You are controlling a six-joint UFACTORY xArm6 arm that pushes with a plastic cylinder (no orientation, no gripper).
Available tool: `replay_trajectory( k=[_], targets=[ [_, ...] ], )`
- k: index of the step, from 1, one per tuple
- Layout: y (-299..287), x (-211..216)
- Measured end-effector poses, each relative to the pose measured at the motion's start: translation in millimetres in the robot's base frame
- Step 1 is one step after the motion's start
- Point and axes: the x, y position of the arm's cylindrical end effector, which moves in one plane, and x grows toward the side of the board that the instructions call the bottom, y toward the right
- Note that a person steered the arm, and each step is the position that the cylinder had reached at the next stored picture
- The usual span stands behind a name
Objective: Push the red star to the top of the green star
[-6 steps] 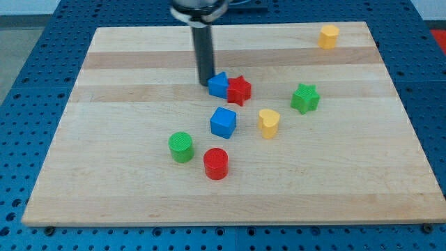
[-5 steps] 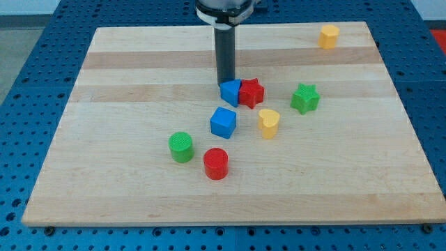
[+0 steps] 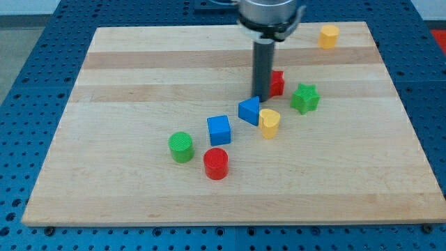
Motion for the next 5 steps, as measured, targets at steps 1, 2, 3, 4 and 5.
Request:
replay_trajectory(
  k=[1,2,3,4,5],
  targets=[
    [15,-22],
    [13,-47],
    [22,-73],
    [52,-84],
    [66,-83]
  ],
)
